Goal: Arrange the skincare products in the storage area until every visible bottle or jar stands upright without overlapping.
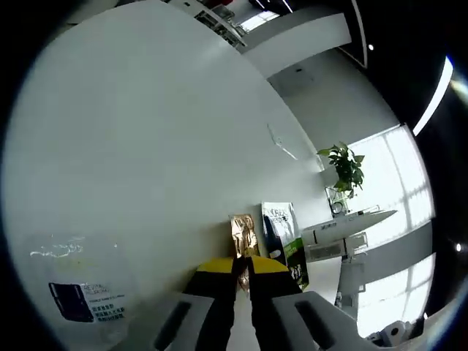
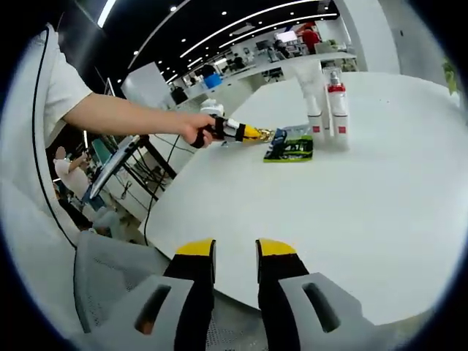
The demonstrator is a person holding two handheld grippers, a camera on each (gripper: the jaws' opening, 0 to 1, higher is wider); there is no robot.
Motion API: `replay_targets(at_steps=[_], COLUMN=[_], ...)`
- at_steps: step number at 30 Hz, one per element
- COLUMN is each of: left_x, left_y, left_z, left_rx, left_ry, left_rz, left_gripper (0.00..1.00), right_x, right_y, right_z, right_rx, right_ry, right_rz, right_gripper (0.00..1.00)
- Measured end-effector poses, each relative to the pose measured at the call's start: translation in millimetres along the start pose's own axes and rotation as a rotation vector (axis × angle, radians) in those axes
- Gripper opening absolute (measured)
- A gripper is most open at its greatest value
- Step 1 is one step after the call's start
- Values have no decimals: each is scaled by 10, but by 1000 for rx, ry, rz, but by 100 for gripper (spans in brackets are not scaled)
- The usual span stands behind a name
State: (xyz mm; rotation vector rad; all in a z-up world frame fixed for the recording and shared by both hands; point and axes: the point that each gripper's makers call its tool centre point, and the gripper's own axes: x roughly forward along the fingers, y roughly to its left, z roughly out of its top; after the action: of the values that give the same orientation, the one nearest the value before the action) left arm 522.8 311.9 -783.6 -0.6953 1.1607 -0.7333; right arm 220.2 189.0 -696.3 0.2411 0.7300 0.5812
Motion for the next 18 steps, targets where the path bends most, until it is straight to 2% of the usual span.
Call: replay_targets(at_steps=[5,9,10,13,15,18], left_x=[-58,-69,-68,-73,-70,-94], left_y=[16,-5,-2,-6,-25,-38], left_z=[25,48,49,82,148,194], left_rx=[39,89,124,182,218,228], left_ry=[30,72,92,120,111,105], left_rz=[45,89,109,157,175,217], left_gripper=[7,12,13,18,24,33], right_x=[1,-1,-2,-4,-3,-2], right_y=[3,2,3,2,8,6], right_z=[-10,-11,-6,0,-2,-8], right_rx=[-6,-11,-14,-17,-18,-25], right_ry=[6,8,5,6,8,11], right_rz=[-1,-3,-3,-5,-4,-7], right_gripper=[19,18,18,18,18,17])
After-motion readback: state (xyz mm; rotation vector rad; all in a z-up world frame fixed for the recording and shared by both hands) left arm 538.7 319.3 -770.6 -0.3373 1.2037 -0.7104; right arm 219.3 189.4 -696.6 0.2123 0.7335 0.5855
